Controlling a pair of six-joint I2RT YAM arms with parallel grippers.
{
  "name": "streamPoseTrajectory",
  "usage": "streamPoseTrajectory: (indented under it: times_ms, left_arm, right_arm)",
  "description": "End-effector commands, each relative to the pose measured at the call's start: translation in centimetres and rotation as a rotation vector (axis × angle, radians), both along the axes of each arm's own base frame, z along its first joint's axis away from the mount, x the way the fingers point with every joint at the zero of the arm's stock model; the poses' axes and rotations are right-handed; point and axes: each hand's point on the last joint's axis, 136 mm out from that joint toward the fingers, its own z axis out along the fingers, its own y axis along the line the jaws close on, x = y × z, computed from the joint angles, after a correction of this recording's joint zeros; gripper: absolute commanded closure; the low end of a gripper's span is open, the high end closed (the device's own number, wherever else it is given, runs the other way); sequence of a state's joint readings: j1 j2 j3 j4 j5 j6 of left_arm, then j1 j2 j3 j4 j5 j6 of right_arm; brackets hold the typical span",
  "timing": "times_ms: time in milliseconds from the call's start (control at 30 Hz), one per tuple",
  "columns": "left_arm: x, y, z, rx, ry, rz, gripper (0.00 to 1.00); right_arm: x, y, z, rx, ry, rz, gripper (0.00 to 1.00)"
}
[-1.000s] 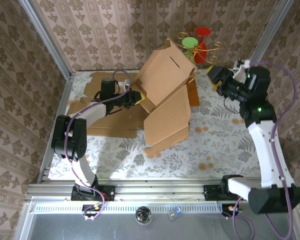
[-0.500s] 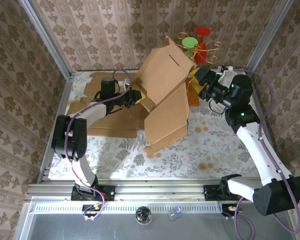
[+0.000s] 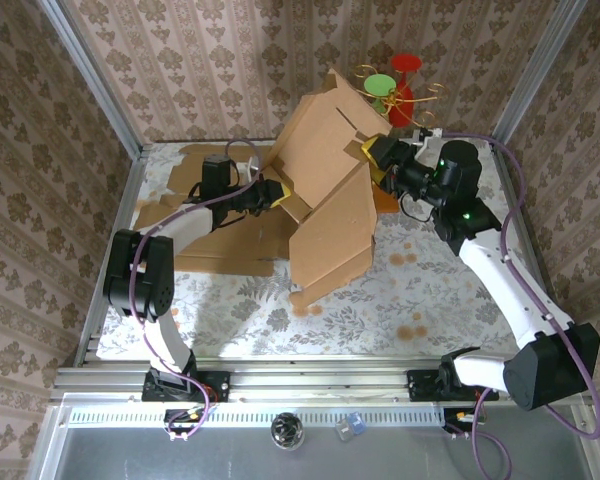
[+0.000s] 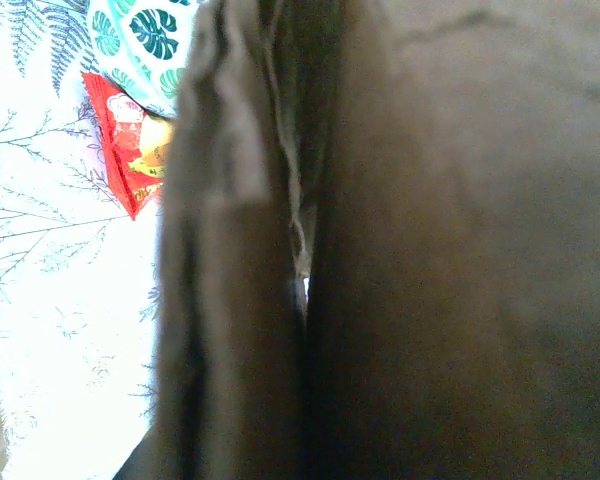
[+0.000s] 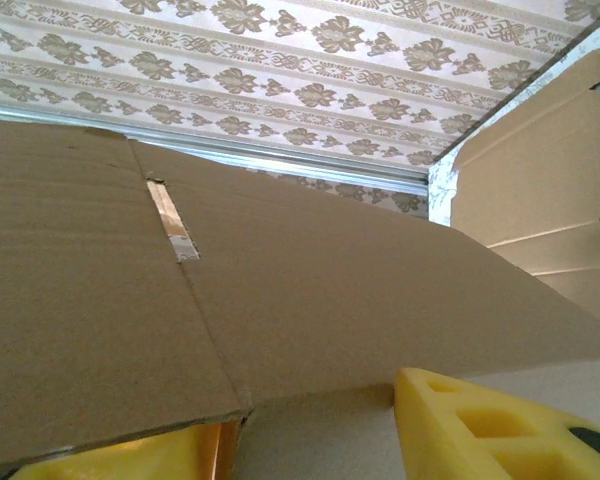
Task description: Fold the paper box
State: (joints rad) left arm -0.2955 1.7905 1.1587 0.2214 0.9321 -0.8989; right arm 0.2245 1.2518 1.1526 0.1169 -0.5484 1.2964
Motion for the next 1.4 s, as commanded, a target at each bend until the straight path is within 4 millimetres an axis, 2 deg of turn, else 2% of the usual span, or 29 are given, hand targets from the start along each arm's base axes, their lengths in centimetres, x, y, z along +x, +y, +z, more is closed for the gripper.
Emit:
streamPoseTrajectory:
  times_ms: [0, 167, 267, 333, 400, 567, 667, 700, 833, 967, 1033, 1367]
  left_arm:
    - [0.0, -0.2, 0.5, -0.022, -0.001, -0.01, 1.0]
    - [0.1, 0.3, 0.6, -0.019, 0.0, -0.004, 1.0]
    - [0.0, 0.5, 0.3, -0.007, 0.003, -0.012, 1.0]
    - [-0.2, 0.5, 0.2, -0.004, 0.005, -0.024, 1.0]
    - [-0.3, 0.4, 0.2, 0.001, 0.003, -0.039, 1.0]
    - [-0.7, 0.2, -0.1, 0.012, 0.01, -0.08, 1.0]
    - [-1.1, 0.1, -0.2, 0.01, 0.021, -0.106, 1.0]
    - [-1.1, 0.1, -0.2, 0.01, 0.021, -0.112, 1.0]
    - [-1.4, 0.0, -0.6, 0.021, 0.027, -0.128, 1.0]
    - [-1.3, 0.0, -0.9, 0.027, 0.031, -0.13, 1.0]
    - [-1.2, 0.0, -0.9, 0.028, 0.032, -0.126, 1.0]
    - [-1.0, -0.2, -0.9, 0.034, 0.032, -0.128, 1.0]
  right_arm:
    - [-1.4, -0.8, 2.9, -0.061, -0.085, -0.023, 0.48]
    - [-4.3, -3.6, 4.9, -0.165, -0.14, -0.053, 0.39]
    - [-5.7, -6.1, 7.0, -0.179, -0.202, -0.088, 0.37]
    - [-6.0, -7.3, 8.7, -0.194, -0.246, -0.101, 0.37]
    - [-5.4, -7.7, 9.6, -0.221, -0.267, -0.086, 0.41]
    - [-2.1, -6.3, 10.5, -0.307, -0.315, 0.055, 0.47]
    - [-1.6, -5.1, 11.9, -0.343, -0.415, 0.149, 0.47]
    - [-0.6, -4.7, 11.2, -0.356, -0.412, 0.183, 0.47]
    - [0.8, -3.5, 10.0, -0.386, -0.416, 0.273, 0.47]
    - [0.5, -0.9, 10.2, -0.36, -0.452, 0.372, 0.5]
    - [0.3, 0.0, 9.5, -0.392, -0.44, 0.394, 0.49]
    - [0.8, 0.0, 7.0, -0.489, -0.388, 0.365, 0.49]
